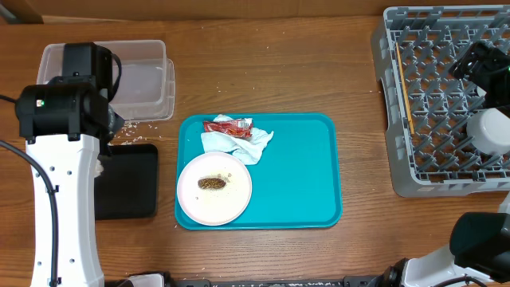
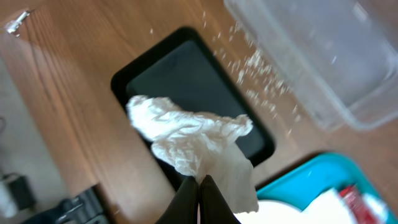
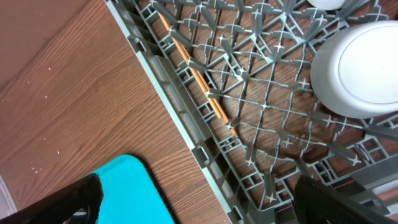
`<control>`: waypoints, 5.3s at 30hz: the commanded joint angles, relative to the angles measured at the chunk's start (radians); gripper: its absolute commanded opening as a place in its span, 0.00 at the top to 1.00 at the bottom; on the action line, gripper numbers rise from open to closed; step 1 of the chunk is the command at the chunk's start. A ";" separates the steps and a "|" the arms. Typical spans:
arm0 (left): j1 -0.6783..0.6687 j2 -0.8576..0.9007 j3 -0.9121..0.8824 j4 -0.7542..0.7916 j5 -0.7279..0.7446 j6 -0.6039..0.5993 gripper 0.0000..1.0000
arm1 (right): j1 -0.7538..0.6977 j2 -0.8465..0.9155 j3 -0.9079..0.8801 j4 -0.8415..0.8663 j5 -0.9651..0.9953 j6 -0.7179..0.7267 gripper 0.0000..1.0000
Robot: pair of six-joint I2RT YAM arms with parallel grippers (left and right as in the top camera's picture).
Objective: Sort waste into correct bins and load items into the dishwasher
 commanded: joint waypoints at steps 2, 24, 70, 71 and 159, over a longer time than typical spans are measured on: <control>0.005 -0.002 0.021 0.175 -0.032 -0.041 0.96 | 0.001 -0.003 0.011 0.005 0.003 0.003 0.00; 0.005 0.345 0.021 0.758 -0.012 0.354 0.20 | 0.001 -0.003 0.011 0.005 0.003 0.003 0.00; -0.442 0.417 -0.109 0.285 0.499 0.240 0.17 | 0.001 -0.003 0.011 0.005 0.003 0.003 0.00; -0.442 0.403 -0.109 0.284 0.494 0.238 0.17 | 0.001 -0.003 0.011 0.005 0.003 0.003 0.00; -0.366 0.481 0.539 0.074 -0.065 0.054 0.96 | 0.001 -0.003 0.011 0.005 0.003 0.003 0.00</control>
